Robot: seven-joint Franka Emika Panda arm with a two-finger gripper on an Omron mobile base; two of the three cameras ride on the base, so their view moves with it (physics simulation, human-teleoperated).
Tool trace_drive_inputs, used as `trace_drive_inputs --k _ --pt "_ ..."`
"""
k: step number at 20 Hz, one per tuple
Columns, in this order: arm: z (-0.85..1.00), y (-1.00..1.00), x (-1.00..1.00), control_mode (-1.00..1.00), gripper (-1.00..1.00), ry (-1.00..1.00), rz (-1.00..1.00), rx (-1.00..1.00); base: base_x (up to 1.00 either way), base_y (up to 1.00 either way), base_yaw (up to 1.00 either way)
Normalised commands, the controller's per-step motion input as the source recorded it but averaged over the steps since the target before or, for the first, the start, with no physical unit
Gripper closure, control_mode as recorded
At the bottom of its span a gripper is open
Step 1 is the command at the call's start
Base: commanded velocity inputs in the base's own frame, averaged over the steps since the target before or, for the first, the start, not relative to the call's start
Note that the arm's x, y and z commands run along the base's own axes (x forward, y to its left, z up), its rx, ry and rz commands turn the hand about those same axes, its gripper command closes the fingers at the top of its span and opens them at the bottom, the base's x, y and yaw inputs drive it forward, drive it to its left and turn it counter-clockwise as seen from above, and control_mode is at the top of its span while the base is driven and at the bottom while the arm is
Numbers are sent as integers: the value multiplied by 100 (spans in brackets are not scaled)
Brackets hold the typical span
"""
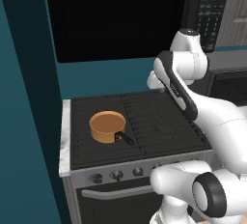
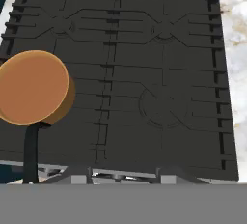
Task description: Pick up the sugar cube(s) and place them in the saucepan with hot chocolate.
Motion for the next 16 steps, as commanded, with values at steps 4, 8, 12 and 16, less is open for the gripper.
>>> trace_drive_inputs --k 4,8,12,16 --pt "-1 3 3 -100 -100 -3 -2 0 0 0 0" --pt "0 -15 -2 -100 -100 0 -15 0 0 0 0" --pt "-9 -51 -17 -100 -100 0 -34 0 0 0 0" --pt "-27 -80 -45 -100 -100 0 -44 0 0 0 0"
